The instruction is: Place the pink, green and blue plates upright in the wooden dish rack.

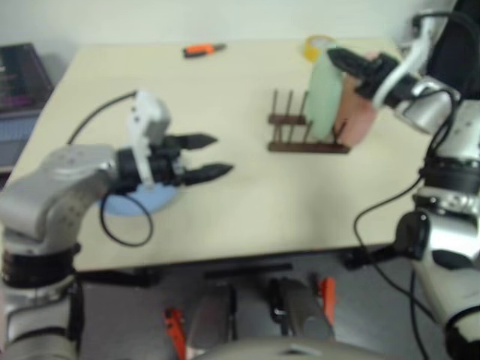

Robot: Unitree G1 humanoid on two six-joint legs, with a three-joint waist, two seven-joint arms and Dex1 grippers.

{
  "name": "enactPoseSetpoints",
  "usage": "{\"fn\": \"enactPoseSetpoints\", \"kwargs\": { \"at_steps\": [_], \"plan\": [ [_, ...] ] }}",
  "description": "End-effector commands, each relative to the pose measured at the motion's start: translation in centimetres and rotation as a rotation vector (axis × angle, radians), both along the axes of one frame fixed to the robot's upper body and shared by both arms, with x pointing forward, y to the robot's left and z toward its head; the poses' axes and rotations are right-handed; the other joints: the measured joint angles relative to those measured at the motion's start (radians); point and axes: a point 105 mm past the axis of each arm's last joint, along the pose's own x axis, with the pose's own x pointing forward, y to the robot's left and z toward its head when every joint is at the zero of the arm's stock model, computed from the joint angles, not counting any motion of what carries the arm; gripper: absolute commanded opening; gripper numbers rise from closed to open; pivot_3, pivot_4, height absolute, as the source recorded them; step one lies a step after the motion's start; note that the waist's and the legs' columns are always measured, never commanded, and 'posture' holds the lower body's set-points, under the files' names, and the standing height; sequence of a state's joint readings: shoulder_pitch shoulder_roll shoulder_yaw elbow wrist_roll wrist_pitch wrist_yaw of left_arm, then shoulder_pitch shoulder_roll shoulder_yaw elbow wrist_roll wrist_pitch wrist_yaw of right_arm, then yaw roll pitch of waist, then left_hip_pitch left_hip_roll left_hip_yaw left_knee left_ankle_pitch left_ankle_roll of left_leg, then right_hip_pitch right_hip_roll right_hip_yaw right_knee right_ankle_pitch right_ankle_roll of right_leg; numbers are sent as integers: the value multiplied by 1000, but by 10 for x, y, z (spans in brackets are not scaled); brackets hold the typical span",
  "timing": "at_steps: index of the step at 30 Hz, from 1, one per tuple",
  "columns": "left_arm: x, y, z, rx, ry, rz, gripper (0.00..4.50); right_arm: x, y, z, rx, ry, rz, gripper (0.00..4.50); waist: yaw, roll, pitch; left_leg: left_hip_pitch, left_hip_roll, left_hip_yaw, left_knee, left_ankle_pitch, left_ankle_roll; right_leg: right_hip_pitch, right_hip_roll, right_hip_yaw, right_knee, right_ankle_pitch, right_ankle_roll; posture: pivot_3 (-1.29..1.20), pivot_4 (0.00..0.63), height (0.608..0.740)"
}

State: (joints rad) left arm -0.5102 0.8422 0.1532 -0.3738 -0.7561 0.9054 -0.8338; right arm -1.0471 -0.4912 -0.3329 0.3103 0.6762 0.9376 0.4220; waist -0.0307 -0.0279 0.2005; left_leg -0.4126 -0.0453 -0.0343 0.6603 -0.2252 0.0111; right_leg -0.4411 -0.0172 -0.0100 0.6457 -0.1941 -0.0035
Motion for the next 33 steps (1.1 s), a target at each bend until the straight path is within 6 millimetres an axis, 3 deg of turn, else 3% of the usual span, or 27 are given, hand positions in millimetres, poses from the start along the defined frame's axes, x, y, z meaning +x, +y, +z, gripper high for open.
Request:
{"fn": "enactPoseSetpoints", "kwargs": {
  "at_steps": [1,4,7,9,11,13,16,19,23,30,33],
  "plan": [
    [20,49,25,6,-101,240,3775,-16,-6,58,-117,-255,-46,3120,-1,0,0,0,0,0,0,0,0,0,0,0,0,0,0,0,150,740],
    [32,99,36,10,-108,464,3775,-29,-5,83,-244,-396,-64,3120,-1,0,0,0,1,0,-1,0,0,-1,1,-1,-1,0,0,0,150,740],
    [34,135,36,61,-82,607,3775,-41,3,100,-289,-493,-38,3120,-2,0,0,0,2,0,-2,0,0,-1,1,-1,-1,0,0,0,150,740],
    [33,184,24,132,18,805,3775,-51,22,108,-308,-556,29,3120,-3,0,0,0,2,0,-2,0,0,-1,1,-1,-1,0,0,0,150,740],
    [31,211,15,149,88,906,3775,-56,40,103,-341,-575,92,3120,-4,0,0,0,3,2,-2,0,0,-2,1,0,-1,0,0,0,150,740],
    [33,222,2,136,151,930,3775,-58,64,84,-386,-566,184,3120,-1,0,0,2,4,2,-3,0,0,-2,1,-1,-1,0,0,0,150,740],
    [37,239,-20,151,225,993,3775,-56,85,61,-411,-536,245,3120,4,-1,0,3,4,2,-3,0,0,-1,1,-2,-1,0,0,0,150,740],
    [38,245,-34,111,277,1015,3775,-55,96,47,-420,-512,267,3120,9,-2,0,2,4,2,-2,0,0,-1,-1,-2,-1,1,1,0,150,740],
    [43,225,-65,55,363,910,3775,-59,106,32,-458,-499,305,3120,18,-2,0,-6,2,3,0,-1,-1,-7,-4,-2,-2,3,0,0,150,740],
    [42,208,-118,61,501,907,3775,-61,109,26,-483,-481,313,3120,25,-3,0,-5,3,3,0,-1,-1,-7,-4,-2,-1,6,-6,0,150,740],
    [40,206,-131,96,523,921,3775,-61,109,25,-489,-479,311,3120,25,-2,-1,-4,3,3,0,-1,-1,-7,-4,-2,0,5,-6,0,150,740]
  ]
}}
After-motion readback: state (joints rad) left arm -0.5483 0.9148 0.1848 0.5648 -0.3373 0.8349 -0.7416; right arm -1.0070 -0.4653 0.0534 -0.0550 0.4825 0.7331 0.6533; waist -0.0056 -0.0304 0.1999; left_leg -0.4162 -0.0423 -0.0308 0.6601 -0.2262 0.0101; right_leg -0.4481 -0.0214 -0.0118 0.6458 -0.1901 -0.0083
